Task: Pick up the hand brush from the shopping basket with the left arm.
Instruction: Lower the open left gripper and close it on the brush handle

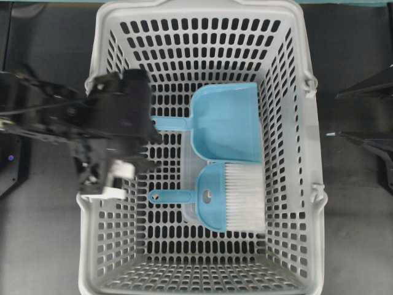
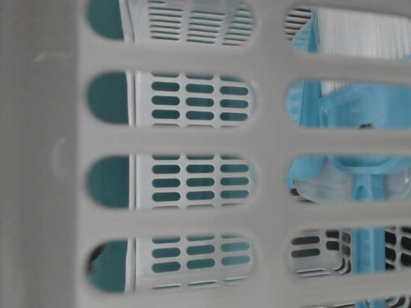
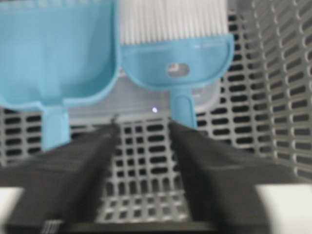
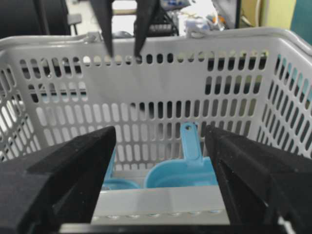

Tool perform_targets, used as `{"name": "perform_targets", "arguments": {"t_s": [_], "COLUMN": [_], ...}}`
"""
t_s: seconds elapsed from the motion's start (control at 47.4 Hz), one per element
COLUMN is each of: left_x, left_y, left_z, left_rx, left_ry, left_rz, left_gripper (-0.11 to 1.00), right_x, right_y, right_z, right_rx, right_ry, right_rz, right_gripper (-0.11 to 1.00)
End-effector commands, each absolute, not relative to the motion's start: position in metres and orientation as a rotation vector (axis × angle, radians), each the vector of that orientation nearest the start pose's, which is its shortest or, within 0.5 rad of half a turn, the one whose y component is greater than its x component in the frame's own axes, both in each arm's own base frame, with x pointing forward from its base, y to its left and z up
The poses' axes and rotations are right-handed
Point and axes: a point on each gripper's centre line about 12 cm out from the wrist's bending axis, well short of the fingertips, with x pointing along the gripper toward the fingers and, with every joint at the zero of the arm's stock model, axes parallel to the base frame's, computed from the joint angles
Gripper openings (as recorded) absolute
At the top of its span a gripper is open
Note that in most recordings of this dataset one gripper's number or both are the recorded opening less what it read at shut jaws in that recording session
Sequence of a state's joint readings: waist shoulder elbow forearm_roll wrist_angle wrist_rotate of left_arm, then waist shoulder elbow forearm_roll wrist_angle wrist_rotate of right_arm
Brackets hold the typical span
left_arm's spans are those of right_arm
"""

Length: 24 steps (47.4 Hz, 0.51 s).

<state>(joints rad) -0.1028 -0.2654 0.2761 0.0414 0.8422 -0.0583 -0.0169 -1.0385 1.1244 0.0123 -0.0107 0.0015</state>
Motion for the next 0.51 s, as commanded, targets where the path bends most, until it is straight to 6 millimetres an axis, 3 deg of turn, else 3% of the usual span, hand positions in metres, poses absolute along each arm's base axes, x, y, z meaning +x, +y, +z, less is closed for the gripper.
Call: {"name": "perform_targets", "arguments": {"t_s": [0.0, 0.084, 0.148, 0.317, 0.485], "left_x": [0.369, 0.378, 0.384, 0.396, 0.4], "left_y": [-0.04, -0.046, -0.051, -0.069, -0.073], "left_z": [0.342, 0.328, 0.316, 0.287, 0.26], "left_rx": [-0.002, -0.041, -0.053, -0.077, -0.092], "left_ry": [0.871, 0.934, 0.973, 1.053, 1.133], "left_rz": [-0.047, -0.03, -0.026, -0.023, 0.001], "left_gripper": [0.63, 0.84, 0.91, 0.91, 0.91], "right_x": [0.19, 0.19, 0.19, 0.19, 0.189], "right_y": [-0.004, -0.004, -0.004, -0.004, -0.004], "right_z": [0.306, 0.305, 0.305, 0.303, 0.3], "right_rx": [0.017, 0.017, 0.019, 0.017, 0.017], "right_ry": [0.05, 0.052, 0.05, 0.055, 0.06], "right_rz": [-0.019, -0.021, -0.019, -0.021, -0.021], "right_gripper": [0.71, 0.71, 0.71, 0.71, 0.71]}}
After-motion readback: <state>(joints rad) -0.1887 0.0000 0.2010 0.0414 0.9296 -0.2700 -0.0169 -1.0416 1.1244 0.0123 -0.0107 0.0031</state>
